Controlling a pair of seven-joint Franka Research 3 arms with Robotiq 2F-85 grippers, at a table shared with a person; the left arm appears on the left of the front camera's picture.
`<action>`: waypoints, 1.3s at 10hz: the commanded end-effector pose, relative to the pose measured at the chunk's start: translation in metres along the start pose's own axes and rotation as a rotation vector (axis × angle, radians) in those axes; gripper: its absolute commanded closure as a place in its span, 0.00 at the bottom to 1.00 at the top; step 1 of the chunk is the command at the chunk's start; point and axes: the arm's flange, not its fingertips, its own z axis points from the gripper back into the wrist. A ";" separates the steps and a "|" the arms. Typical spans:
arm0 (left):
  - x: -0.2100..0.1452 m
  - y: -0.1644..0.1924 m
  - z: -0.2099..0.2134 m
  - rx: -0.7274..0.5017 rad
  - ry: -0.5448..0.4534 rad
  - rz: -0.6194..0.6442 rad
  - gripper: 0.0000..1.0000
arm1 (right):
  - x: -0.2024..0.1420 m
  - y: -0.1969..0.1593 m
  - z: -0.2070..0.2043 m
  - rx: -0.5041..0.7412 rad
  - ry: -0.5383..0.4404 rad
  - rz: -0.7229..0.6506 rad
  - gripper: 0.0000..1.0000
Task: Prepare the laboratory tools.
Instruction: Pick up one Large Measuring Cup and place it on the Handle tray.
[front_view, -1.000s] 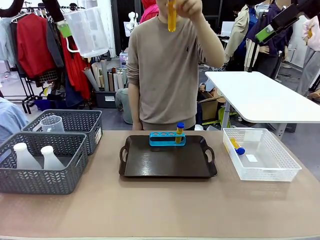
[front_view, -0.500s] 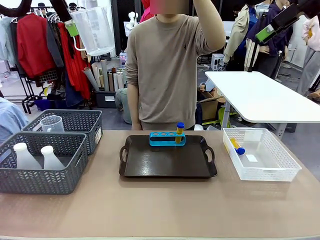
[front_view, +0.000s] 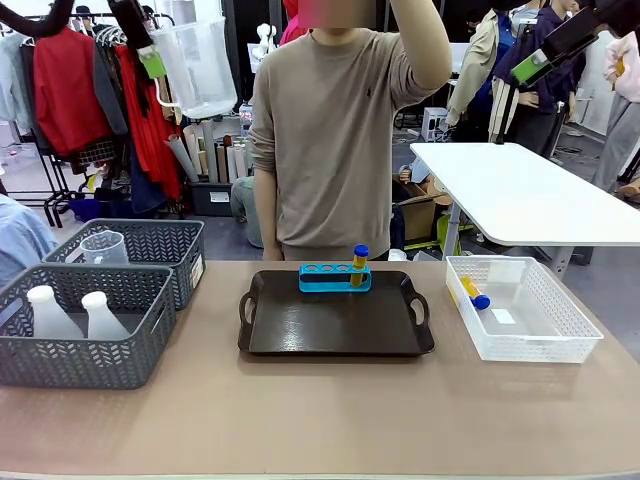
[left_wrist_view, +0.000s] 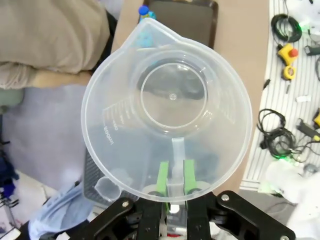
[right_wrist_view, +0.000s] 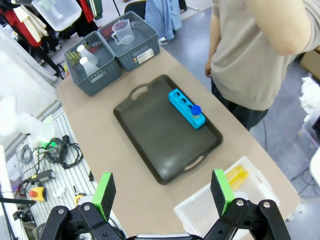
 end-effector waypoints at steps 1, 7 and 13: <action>0.018 0.004 -0.008 -0.021 0.074 -0.064 1.00 | 0.000 0.002 0.002 -0.005 -0.003 0.000 0.00; 0.051 0.003 -0.068 -0.112 0.104 -0.134 1.00 | 0.000 0.002 0.002 -0.005 -0.003 0.000 0.00; 0.016 -0.006 -0.049 -0.102 0.093 -0.076 1.00 | 0.000 0.002 0.002 -0.005 -0.003 0.000 0.00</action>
